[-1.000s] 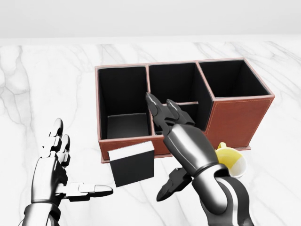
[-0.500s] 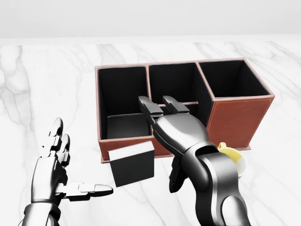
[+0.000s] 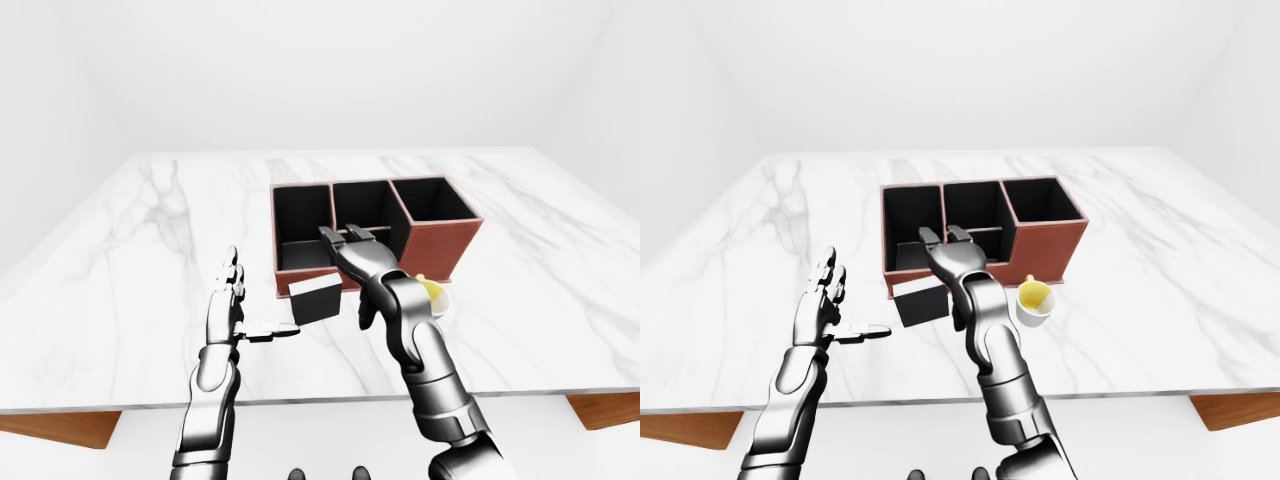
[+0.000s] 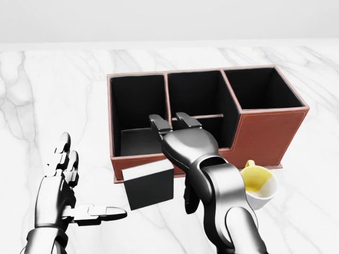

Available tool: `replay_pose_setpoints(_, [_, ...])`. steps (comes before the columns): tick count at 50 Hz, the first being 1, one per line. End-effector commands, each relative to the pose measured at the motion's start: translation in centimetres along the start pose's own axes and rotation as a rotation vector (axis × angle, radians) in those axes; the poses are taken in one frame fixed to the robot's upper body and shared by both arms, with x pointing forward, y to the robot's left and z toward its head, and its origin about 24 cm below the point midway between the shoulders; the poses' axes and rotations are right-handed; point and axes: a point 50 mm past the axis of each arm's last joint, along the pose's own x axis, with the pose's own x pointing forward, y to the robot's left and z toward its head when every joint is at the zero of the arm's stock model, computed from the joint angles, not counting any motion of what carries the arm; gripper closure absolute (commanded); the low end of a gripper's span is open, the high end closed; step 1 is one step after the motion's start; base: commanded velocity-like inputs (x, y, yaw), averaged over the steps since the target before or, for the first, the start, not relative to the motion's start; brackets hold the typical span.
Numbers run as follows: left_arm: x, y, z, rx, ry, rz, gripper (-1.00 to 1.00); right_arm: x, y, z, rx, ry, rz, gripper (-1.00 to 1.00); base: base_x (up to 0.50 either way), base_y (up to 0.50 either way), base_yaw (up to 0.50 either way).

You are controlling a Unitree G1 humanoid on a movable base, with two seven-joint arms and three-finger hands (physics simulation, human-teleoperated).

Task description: Pick up the book and place it in the caddy.

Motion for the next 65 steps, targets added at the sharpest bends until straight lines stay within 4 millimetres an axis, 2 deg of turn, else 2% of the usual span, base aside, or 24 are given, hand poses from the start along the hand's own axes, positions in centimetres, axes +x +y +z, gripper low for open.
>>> replay_pose_setpoints(1, [0.0, 0.0, 0.0, -0.001, 0.001, 0.0, -1.0, 1.3, 0.6, 0.6, -0.011, -0.008, 0.02, -1.0, 0.0, 0.0, 0.0])
replay_pose_setpoints(23, [0.0, 0.0, 0.0, -0.001, 0.0, 0.0, -1.0, 4.4, 2.1, 1.8, -0.028, -0.031, 0.064, -1.0, 0.0, 0.0, 0.0])
replay_pose_setpoints(47, [0.0, 0.0, 0.2, -0.003, -0.004, 0.001, -1.0, 6.0, 4.5, 1.9, -0.032, -0.021, 0.108, -1.0, 0.0, 0.0, 0.0])
replay_pose_setpoints(59, [0.0, 0.0, 0.2, -0.004, -0.004, -0.001, -1.0, 7.1, 4.4, 3.3, -0.032, -0.048, 0.101, -1.0, 0.0, 0.0, 0.0])
replay_pose_setpoints(65, [0.0, 0.0, 0.2, -0.005, -0.005, -0.001, -1.0, 7.4, 5.0, 3.4, -0.034, -0.049, 0.107, -1.0, 0.0, 0.0, 0.0])
